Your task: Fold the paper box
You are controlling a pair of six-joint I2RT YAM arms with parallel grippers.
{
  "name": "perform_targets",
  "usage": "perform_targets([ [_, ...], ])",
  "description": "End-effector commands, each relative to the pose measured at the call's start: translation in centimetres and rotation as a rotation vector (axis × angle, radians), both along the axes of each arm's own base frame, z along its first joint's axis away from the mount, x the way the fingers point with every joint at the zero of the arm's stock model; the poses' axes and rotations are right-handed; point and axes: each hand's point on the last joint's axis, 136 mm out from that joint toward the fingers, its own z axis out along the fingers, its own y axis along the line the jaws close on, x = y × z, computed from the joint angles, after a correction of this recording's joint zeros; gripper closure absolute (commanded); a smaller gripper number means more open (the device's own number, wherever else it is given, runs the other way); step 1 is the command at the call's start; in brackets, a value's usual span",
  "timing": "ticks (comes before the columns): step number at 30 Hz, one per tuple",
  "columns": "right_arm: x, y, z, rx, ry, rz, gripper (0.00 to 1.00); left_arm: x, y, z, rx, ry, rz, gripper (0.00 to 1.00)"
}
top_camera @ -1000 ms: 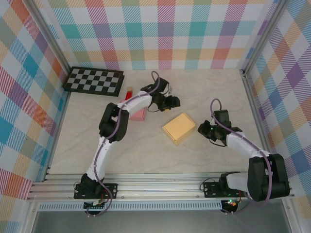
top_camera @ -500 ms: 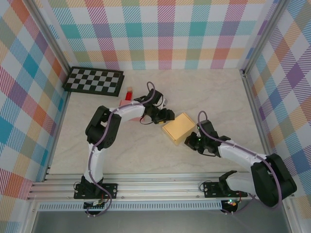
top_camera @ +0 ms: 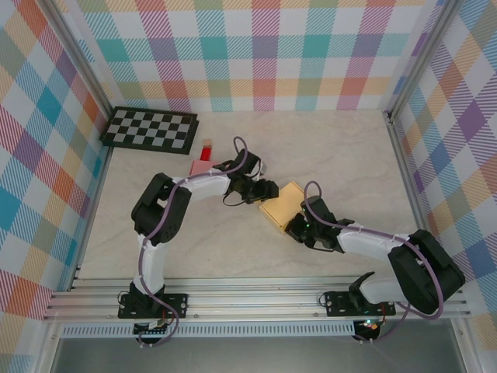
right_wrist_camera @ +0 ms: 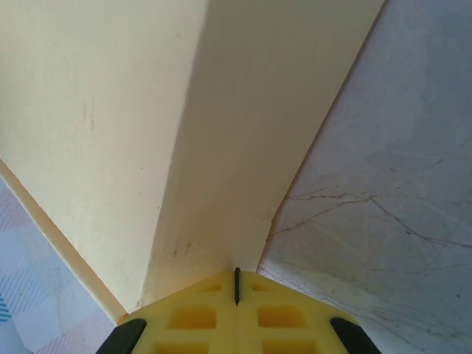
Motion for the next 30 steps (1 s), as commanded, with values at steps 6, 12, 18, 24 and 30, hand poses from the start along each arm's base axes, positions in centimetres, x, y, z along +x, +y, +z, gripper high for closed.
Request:
perform_targets([
  [6, 0.1, 1.0, -0.5, 0.064, 0.012, -0.071, 0.93, -1.4, 0.7, 0.3, 0.023, 0.018, 0.079, 0.4],
  [12, 0.3, 2.3, 0.5, 0.168, 0.014, -0.134, 0.94, -3.0, 0.8, -0.2, 0.022, 0.059, 0.179, 0.41],
  [18, 0.8, 3.1, 1.8, 0.247, 0.012, -0.206, 0.94, -4.7, 0.6, -1.1, 0.015, 0.094, 0.263, 0.42],
  [24, 2.3, 4.5, 3.0, 0.332, -0.003, -0.238, 0.96, -6.9, -2.0, -0.6, -0.021, 0.116, 0.248, 0.43],
  [30, 3.5, 8.7, 6.7, 0.448, -0.082, -0.155, 0.96, -7.7, -4.3, -0.6, -0.055, 0.143, 0.234, 0.44],
])
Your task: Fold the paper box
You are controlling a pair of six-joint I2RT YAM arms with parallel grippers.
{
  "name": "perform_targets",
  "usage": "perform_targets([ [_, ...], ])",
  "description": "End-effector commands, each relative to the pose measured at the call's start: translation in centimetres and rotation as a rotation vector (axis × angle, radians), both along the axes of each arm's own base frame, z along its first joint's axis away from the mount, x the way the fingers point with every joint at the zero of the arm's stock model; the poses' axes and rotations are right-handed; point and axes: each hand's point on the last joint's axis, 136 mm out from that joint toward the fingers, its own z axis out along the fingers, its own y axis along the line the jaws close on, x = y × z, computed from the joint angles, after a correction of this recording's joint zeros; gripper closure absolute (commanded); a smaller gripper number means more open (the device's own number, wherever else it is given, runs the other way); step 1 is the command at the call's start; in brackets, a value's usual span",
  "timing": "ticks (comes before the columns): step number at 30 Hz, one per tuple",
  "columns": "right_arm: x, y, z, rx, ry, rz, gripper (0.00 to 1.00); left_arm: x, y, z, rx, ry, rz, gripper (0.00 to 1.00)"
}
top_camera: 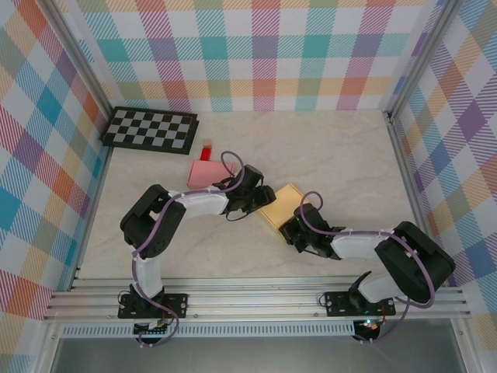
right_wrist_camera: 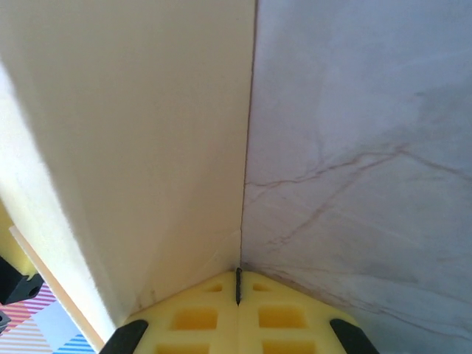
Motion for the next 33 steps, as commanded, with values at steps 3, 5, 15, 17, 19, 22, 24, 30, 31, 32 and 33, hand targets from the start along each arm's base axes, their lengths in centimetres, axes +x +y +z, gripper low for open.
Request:
perform_targets([
  [3, 3.5, 6.6, 8.1, 0.245, -0.225, 0.055, 0.96, -5.3, -5.9, 0.1, -0.108, 0.144, -0.152, 0.44],
  [5, 3.7, 6.4, 7.8, 0.228, -0.229, 0.038, 0.96, -4.3, -6.2, 0.4, -0.073, 0.124, -0.174, 0.44],
  [15, 3.0, 1.9, 3.7, -0.055, -0.221, 0.039, 0.95, 3.6, -3.9, 0.1, 0.146, 0.016, -0.241, 0.44],
  [17, 3.3, 1.0, 3.6, -0.102, -0.238, 0.043, 0.95, 5.2, -3.4, 0.5, 0.156, -0.002, -0.23, 0.43],
  [19, 3.9, 0.3, 3.7, -0.145, -0.262, 0.045, 0.94, 6.7, -3.2, 1.0, 0.158, -0.021, -0.228, 0.42],
  [22, 5.1, -0.3, 3.7, -0.19, -0.281, 0.055, 0.94, 9.1, -2.9, 2.0, 0.176, -0.04, -0.226, 0.39],
  [24, 6.1, -0.6, 3.7, -0.214, -0.284, 0.06, 0.93, 10.7, -2.4, 3.1, 0.185, -0.065, -0.217, 0.38],
  [30, 9.3, 0.0, 3.2, -0.316, -0.33, 0.144, 0.93, 14.8, 0.1, 6.8, 0.202, -0.117, -0.17, 0.36],
  [31, 9.7, 0.0, 3.4, -0.343, -0.343, 0.165, 0.93, 15.2, 0.7, 7.6, 0.2, -0.127, -0.158, 0.36],
  [32, 10.0, 0.0, 3.6, -0.373, -0.356, 0.193, 0.93, 15.4, 1.4, 8.3, 0.2, -0.133, -0.147, 0.36],
  [33, 10.2, 0.1, 4.0, -0.395, -0.37, 0.221, 0.93, 15.6, 2.3, 9.1, 0.202, -0.141, -0.134, 0.36],
])
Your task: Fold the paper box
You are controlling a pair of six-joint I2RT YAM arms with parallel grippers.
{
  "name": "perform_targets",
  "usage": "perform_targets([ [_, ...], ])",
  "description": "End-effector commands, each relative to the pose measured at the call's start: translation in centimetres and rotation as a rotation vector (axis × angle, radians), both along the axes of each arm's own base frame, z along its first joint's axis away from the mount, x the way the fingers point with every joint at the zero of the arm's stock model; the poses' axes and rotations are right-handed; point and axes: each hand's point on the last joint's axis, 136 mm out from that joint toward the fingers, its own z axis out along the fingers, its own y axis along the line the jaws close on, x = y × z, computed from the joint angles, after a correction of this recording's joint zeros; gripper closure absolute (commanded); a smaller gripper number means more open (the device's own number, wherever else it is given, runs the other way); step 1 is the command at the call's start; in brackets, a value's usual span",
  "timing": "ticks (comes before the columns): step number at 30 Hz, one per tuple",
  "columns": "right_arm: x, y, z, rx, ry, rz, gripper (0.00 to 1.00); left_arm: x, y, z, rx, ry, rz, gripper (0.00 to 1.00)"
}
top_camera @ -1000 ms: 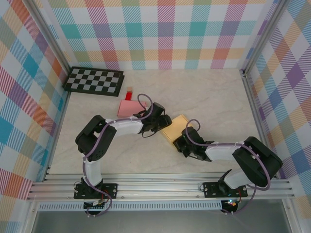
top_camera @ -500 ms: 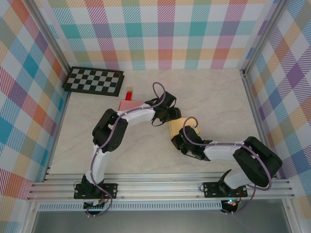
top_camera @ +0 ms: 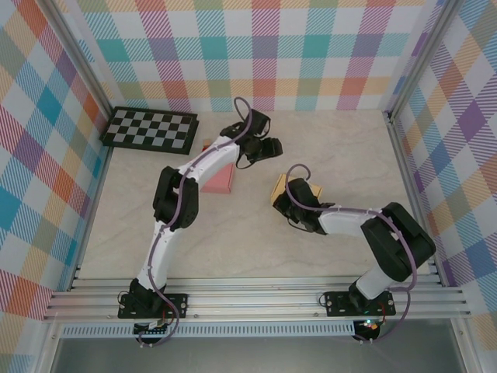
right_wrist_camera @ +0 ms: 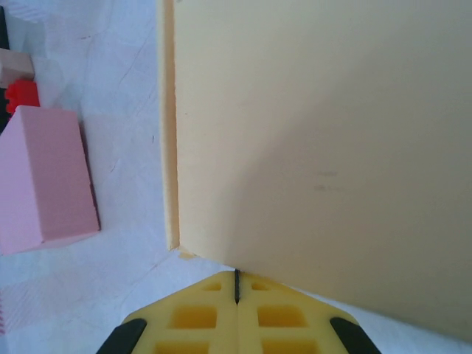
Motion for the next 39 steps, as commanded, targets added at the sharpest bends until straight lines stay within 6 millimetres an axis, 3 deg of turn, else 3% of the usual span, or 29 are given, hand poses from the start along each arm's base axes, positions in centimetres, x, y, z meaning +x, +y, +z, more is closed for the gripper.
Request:
perform_targets([
  [1, 0.7, -0.1, 1.2, -0.134, -0.07, 0.116, 0.93, -0.2, 3.4, 2.3, 0.053, -0.001, 0.016, 0.36],
  [5, -0.9, -1.0, 3.8, -0.201, -0.086, 0.197, 0.91, -1.4, 7.0, 5.3, 0.097, -0.073, 0.03, 0.36],
  [11, -4.8, -5.5, 8.0, -0.381, -0.137, 0.278, 0.85, -5.6, 13.6, 9.9, 0.083, -0.217, 0.077, 0.32],
  [13, -5.1, -7.7, 10.2, -0.469, -0.216, 0.263, 0.78, -7.4, 16.7, 10.8, 0.133, -0.304, 0.12, 0.29],
  [15, -4.7, -10.4, 12.3, -0.569, -0.287, 0.221, 0.59, -9.3, 21.0, 11.3, 0.237, -0.403, 0.225, 0.23],
  [16, -4.3, -11.5, 13.1, -0.604, -0.306, 0.195, 0.53, -10.3, 22.8, 10.8, 0.261, -0.417, 0.268, 0.21],
  [18, -3.5, -14.6, 13.8, -0.693, -0.313, 0.125, 0.31, -12.0, 26.0, 9.7, 0.293, -0.453, 0.329, 0.15],
  [21, -2.1, -18.9, 13.4, -0.795, -0.307, 0.008, 0.06, -14.6, 30.9, 5.4, 0.44, -0.415, 0.428, 0.1],
  [22, -1.6, -20.1, 13.0, -0.809, -0.306, -0.028, 0.01, -15.3, 32.8, 4.0, 0.497, -0.397, 0.474, 0.1],
  [24, -0.4, -22.9, 11.7, -0.836, -0.288, -0.114, 0.0, -16.7, 36.0, 1.1, 0.568, -0.363, 0.546, 0.09],
  [27, 0.7, -26.9, 8.7, -0.852, -0.215, -0.246, 0.0, -16.4, 37.6, -0.1, 0.565, -0.407, 0.591, 0.1],
  [30, 1.7, -28.9, 6.0, -0.811, -0.206, -0.317, 0.0, -15.1, 39.0, -1.7, 0.555, -0.466, 0.613, 0.1],
  [33, 3.1, -28.7, 4.9, -0.762, -0.313, -0.315, 0.0, -13.5, 39.7, -2.1, 0.524, -0.525, 0.605, 0.11],
  [36, 4.6, -26.7, 5.9, -0.752, -0.468, -0.201, 0.0, -11.8, 38.8, -2.2, 0.517, -0.551, 0.527, 0.09],
  [37, 4.9, -25.9, 6.4, -0.746, -0.536, -0.165, 0.0, -11.5, 38.0, -2.3, 0.5, -0.551, 0.482, 0.0],
  [39, 5.4, -25.3, 5.9, -0.718, -0.609, -0.153, 0.0, -11.0, 35.9, -2.1, 0.477, -0.59, 0.382, 0.0],
])
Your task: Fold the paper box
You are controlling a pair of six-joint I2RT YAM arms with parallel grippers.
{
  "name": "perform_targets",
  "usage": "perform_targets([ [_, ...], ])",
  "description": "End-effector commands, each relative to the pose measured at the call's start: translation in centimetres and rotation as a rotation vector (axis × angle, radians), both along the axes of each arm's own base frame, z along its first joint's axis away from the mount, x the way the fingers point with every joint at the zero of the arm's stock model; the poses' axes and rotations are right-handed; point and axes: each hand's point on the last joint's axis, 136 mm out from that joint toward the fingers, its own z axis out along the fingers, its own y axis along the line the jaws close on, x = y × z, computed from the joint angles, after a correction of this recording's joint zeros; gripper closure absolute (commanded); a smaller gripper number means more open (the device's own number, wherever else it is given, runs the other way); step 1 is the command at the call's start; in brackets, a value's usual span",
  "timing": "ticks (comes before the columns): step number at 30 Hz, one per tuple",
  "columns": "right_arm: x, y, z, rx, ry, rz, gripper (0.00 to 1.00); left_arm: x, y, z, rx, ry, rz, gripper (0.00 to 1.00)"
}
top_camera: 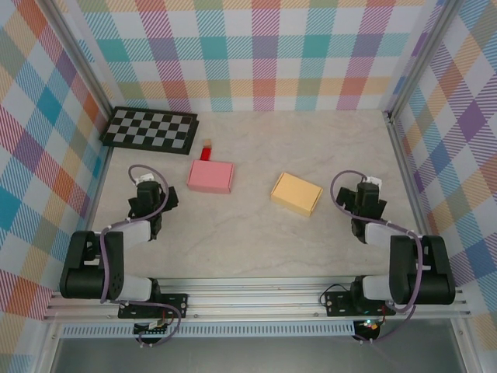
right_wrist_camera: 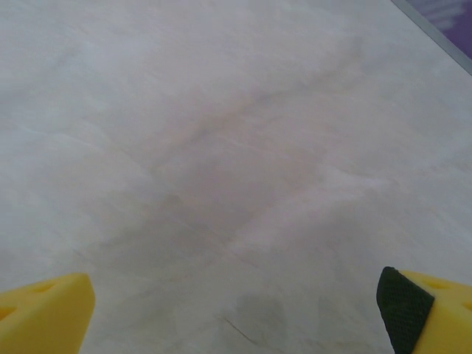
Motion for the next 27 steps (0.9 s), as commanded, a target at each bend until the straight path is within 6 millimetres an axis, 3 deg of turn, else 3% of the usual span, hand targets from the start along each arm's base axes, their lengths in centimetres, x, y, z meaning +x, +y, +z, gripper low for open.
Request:
perform_targets([
  [1, 3.6, 3.1, 4.7, -0.009, -0.282, 0.217, 0.0, 2.8, -3.0, 3.6, 0.019, -0.147, -0.181, 0.0],
  [4, 3.5, 6.1, 3.9, -0.019, -0.323, 0.4, 0.0, 2.6, -4.4, 3.8, 0.03, -0.171, -0.251, 0.0],
  [6, 3.4, 5.8, 3.8, -0.013, -0.295, 0.381, 0.0, 2.4, -5.2, 3.8, 0.048, -0.175, -0.284, 0.0],
  [10, 5.1, 6.4, 2.8, 0.015, -0.192, 0.416, 0.0, 3.0, -5.5, 4.0, 0.041, -0.191, -0.265, 0.0],
  [12, 5.1, 6.4, 2.9, 0.016, -0.197, 0.421, 0.0, 2.3, -5.7, 2.8, 0.073, -0.262, -0.258, 0.0],
  [14, 5.1, 6.4, 2.9, 0.017, -0.197, 0.422, 0.0, 2.7, -4.7, 2.2, 0.088, -0.292, -0.187, 0.0],
  [15, 5.1, 6.4, 2.9, 0.017, -0.197, 0.421, 0.0, 2.9, -4.1, 1.5, 0.069, -0.21, -0.153, 0.0],
  [18, 5.2, 6.4, 2.9, 0.015, -0.198, 0.422, 0.0, 3.5, -3.1, 1.4, 0.022, -0.203, -0.131, 0.0],
  [27, 5.2, 6.4, 2.9, 0.016, -0.197, 0.423, 0.0, 3.5, -3.5, 1.5, 0.051, -0.202, -0.139, 0.0],
])
